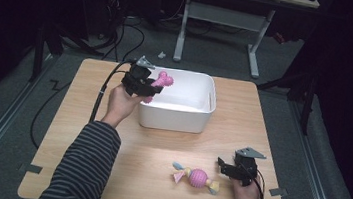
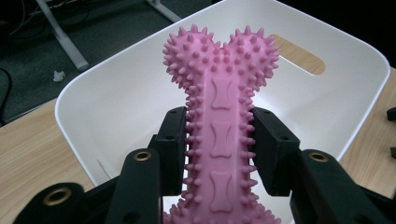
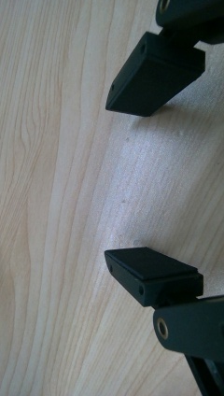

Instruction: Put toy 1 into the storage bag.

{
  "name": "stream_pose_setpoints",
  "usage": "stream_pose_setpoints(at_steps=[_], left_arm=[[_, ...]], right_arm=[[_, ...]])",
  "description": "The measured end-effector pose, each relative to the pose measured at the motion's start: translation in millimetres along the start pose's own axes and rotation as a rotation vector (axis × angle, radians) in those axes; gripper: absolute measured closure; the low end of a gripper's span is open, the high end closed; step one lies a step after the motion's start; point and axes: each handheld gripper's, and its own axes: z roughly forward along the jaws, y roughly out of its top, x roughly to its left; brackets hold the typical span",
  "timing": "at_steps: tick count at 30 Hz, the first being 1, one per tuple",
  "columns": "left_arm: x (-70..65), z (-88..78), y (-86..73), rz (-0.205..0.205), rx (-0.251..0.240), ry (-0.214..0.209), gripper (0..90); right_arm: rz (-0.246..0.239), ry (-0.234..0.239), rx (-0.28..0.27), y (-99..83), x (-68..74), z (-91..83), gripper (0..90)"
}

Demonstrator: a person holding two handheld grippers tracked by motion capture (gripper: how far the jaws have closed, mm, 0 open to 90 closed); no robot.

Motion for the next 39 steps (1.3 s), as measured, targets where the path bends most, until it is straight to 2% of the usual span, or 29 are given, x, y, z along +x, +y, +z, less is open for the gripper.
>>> stream_pose_setpoints(at_steps=[11, 33, 39], left_arm=[[5.7, 12.8, -4.0, -0.001, 0.034, 0.006, 58.3], [3.7, 28.9, -9.4, 0.018, 0.116, 0.003, 57.2], [4.5, 29.9, -10.5, 0.009, 0.114, -0.001, 56.3]], right_arm=[[0.0, 0.0, 0.0, 0.0, 0.0, 0.0, 24.0], [0.0, -0.001, 0.001, 0.0, 0.1, -0.1, 24.0], [0.0, -0.001, 0.001, 0.0, 0.1, -0.1, 24.0]])
